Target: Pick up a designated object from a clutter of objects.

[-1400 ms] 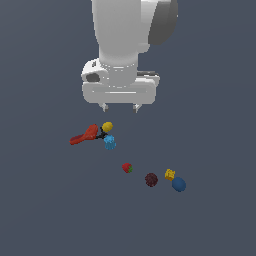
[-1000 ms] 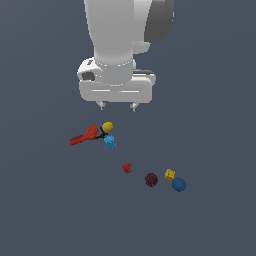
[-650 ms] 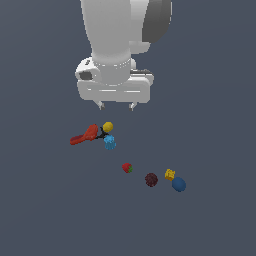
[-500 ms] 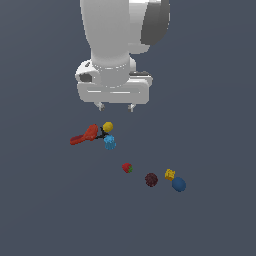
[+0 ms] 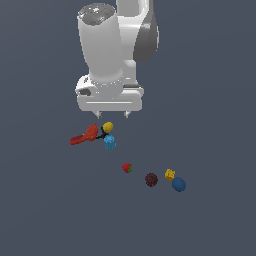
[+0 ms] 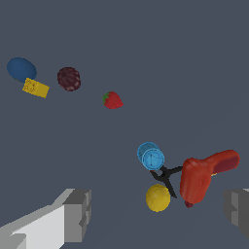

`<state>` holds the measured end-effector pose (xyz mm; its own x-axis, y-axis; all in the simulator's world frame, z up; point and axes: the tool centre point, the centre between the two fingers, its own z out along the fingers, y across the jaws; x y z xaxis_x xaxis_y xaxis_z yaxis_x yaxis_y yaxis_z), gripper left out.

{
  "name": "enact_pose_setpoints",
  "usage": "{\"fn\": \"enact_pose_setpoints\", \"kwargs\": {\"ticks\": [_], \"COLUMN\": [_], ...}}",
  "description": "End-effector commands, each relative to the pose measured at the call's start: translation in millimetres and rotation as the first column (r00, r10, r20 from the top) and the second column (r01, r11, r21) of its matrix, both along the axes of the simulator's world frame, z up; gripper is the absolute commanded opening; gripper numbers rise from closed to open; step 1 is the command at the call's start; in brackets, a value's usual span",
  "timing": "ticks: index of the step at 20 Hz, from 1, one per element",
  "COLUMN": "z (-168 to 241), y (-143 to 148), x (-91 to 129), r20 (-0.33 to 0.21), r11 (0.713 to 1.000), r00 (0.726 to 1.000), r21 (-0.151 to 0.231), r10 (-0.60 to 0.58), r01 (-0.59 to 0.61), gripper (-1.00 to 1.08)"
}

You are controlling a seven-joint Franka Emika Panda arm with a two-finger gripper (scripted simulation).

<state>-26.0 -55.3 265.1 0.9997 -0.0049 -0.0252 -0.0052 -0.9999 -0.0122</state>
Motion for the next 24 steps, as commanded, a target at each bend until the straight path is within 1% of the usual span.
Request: {"fn": "enact_pose_setpoints", "kwargs": {"ticks": [1,8,16,24], "z": [-17,-74,-133,-170], "y": [-6,-27,-47,-58], "x": [-6,-34,-78,-120], "r20": [0.002,0.012,0.021,0.025], "r11": [1.0,0.995,0.984,0.97], "r00": [1.0,0.995,0.983,0.97], "r21": [0.002,0.007,0.003,-0.006], "r10": [0.022,0.096,0.18,0.243], "r01": [-0.022,-0.096,-0.18,-0.243], "gripper": [1.0,1.0,1.0,1.0]}}
